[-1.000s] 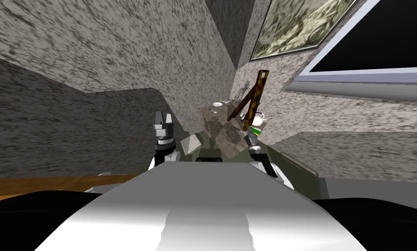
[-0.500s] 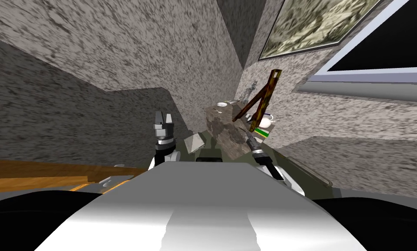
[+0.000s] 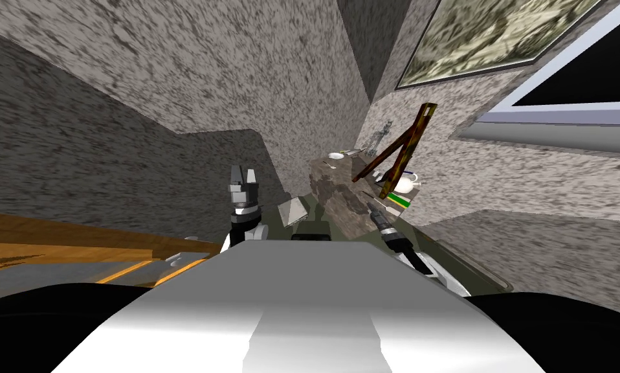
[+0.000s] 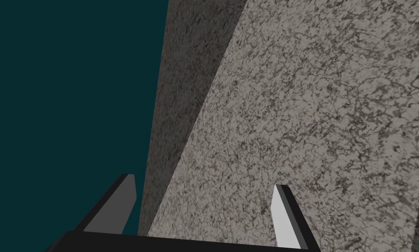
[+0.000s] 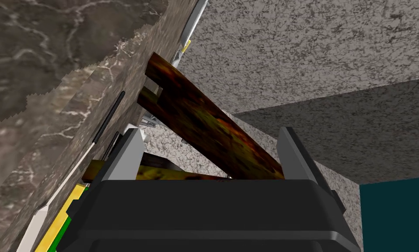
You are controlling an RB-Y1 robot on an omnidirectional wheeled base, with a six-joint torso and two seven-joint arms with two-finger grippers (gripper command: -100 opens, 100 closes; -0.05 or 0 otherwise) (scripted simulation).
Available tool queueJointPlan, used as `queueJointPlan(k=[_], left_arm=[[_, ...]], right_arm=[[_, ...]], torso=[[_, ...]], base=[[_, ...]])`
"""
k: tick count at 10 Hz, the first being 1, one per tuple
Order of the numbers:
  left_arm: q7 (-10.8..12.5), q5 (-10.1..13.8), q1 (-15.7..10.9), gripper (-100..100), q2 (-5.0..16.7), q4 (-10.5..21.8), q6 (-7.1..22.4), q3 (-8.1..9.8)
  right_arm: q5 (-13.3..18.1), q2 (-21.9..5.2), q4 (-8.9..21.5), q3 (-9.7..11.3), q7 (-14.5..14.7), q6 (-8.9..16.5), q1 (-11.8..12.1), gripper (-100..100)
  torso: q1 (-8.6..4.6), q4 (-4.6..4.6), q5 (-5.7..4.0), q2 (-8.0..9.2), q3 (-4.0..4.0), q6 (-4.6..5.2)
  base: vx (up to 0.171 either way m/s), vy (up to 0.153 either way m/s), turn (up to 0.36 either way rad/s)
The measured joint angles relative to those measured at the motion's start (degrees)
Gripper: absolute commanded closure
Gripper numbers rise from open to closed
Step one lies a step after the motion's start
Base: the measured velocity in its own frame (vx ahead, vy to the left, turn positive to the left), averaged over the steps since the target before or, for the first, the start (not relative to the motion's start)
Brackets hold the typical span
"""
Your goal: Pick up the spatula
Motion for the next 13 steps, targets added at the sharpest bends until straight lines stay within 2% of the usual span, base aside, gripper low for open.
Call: queueJointPlan(k=[3,4,6,7,8,13], left_arm=[[0.0,0.0,0.0,0,0.0,0.0,0.0,0.0],[0.0,0.0,0.0,0,0.0,0.0,0.0,0.0],[0.0,0.0,0.0,0,0.0,0.0,0.0,0.0],[0.0,0.0,0.0,0,0.0,0.0,0.0,0.0],[0.0,0.0,0.0,0,0.0,0.0,0.0,0.0],[0.0,0.0,0.0,0,0.0,0.0,0.0,0.0]], right_arm=[[0.7,-4.2,5.0,0.7,0.7,-1.0,0.8,-100],[1.3,-5.5,7.7,1.3,1.3,-1.7,0.9,-100],[1.6,-9.1,9.5,1.5,1.6,-1.5,2.3,-100],[1.8,-10.7,10.6,1.9,1.8,-1.3,2.2,-100],[2.2,-12.5,11.3,1.9,2.2,-1.6,3.6,-100],[3.6,-18.8,19.3,3.9,3.9,-3.8,4.0,-100]], torso=[[0.14,0.0,0.04,0.01,0.0,0.04],[0.17,0.0,0.04,-0.01,-0.01,0.02],[0.13,0.0,0.03,-0.02,-0.01,0.01],[0.09,-0.01,0.03,-0.02,-0.02,0.04],[0.14,-0.01,0.04,-0.02,-0.02,0.02],[0.07,-0.01,0.02,-0.08,-0.04,0.02]], base=[[0.013,0.098,0.11],[0.007,0.08,0.073],[0.019,0.081,0.108],[0.021,0.09,0.159],[0.028,0.077,0.051],[0.028,0.056,0.07]])
